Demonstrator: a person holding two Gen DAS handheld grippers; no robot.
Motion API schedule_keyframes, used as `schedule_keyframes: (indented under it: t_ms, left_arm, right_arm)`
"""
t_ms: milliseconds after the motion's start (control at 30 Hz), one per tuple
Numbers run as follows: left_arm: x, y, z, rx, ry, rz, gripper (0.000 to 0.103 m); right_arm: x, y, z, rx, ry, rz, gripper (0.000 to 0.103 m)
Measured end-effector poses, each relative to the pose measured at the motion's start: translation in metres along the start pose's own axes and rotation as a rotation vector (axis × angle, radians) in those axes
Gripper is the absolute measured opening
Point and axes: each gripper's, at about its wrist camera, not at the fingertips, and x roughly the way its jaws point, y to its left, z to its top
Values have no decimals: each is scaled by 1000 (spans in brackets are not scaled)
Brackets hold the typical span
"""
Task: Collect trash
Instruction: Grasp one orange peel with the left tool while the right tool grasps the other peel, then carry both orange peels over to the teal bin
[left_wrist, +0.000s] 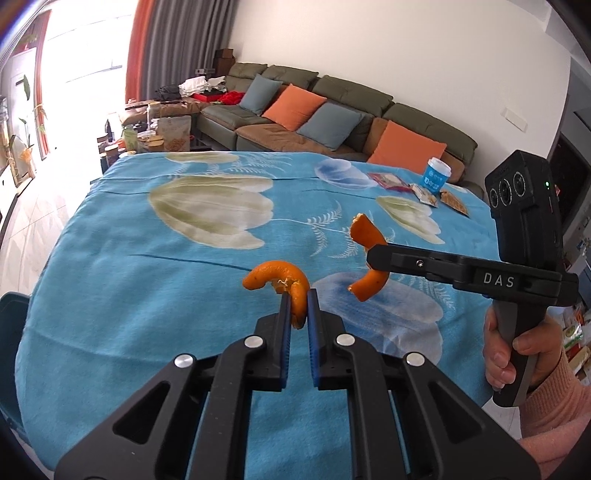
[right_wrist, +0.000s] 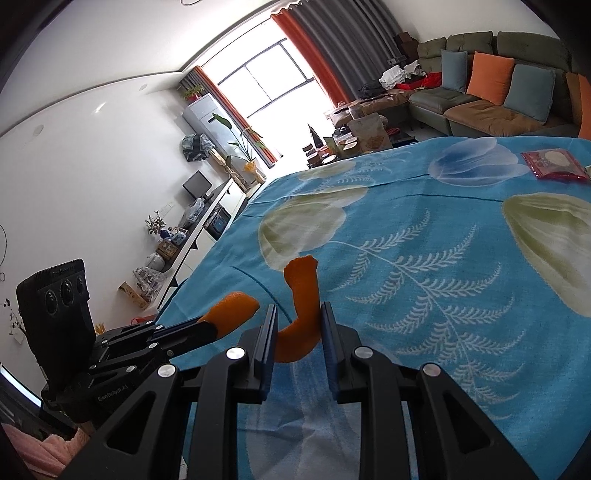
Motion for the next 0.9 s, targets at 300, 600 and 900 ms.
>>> schedule_keyframes:
  t_ms: [300,600,900]
  left_arm:
    - [-21,13,-4,-31,-32,34,9]
    - [-36,23,-10,-53,-52,59,8]
    - [-51,41,-15,-90,-69,95,8]
  right_arm:
    - [6,16,0,-29,9,24,21]
    - [16,30,1,-54,27,46,21]
    - [27,50,1,-78,52,81,21]
